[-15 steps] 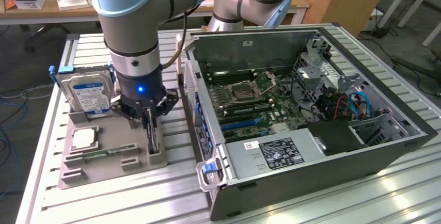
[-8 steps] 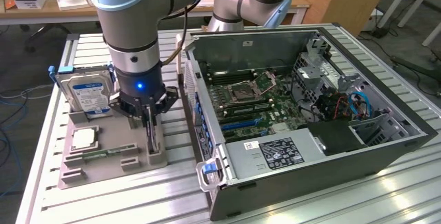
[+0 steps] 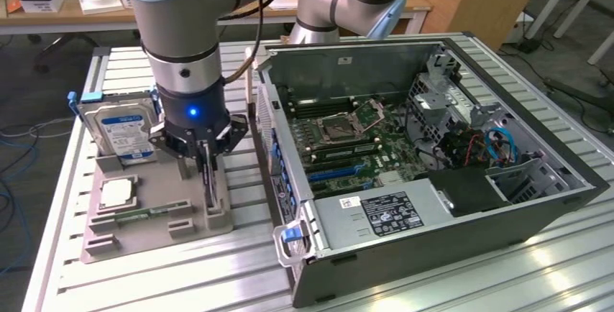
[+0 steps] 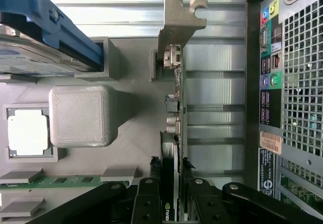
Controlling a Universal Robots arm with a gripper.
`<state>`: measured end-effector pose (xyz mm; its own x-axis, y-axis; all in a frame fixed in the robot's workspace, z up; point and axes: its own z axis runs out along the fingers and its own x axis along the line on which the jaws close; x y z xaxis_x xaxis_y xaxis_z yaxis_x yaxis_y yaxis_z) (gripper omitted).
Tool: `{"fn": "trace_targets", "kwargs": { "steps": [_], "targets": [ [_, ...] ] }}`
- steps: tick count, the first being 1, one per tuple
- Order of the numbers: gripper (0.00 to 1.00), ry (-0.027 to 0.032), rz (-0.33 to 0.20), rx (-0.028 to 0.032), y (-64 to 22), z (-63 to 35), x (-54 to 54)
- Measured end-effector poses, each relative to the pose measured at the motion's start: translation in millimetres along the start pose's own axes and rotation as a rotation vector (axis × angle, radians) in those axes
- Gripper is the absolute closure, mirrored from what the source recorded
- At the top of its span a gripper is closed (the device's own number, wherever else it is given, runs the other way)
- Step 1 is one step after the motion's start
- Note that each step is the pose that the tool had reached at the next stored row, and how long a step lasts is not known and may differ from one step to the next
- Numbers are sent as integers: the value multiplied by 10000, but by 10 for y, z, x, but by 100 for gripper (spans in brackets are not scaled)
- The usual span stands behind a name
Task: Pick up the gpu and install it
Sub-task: 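Pick up the gpu and move the gpu toward the slot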
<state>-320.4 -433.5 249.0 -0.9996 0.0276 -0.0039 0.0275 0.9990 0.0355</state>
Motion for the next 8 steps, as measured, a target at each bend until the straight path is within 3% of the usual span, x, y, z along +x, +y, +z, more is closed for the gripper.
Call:
{"fn": "trace_targets", "kwargs": {
  "steps": [8],
  "targets": [
    [74,-1,0,0,3,-82,-1]
  ]
}}
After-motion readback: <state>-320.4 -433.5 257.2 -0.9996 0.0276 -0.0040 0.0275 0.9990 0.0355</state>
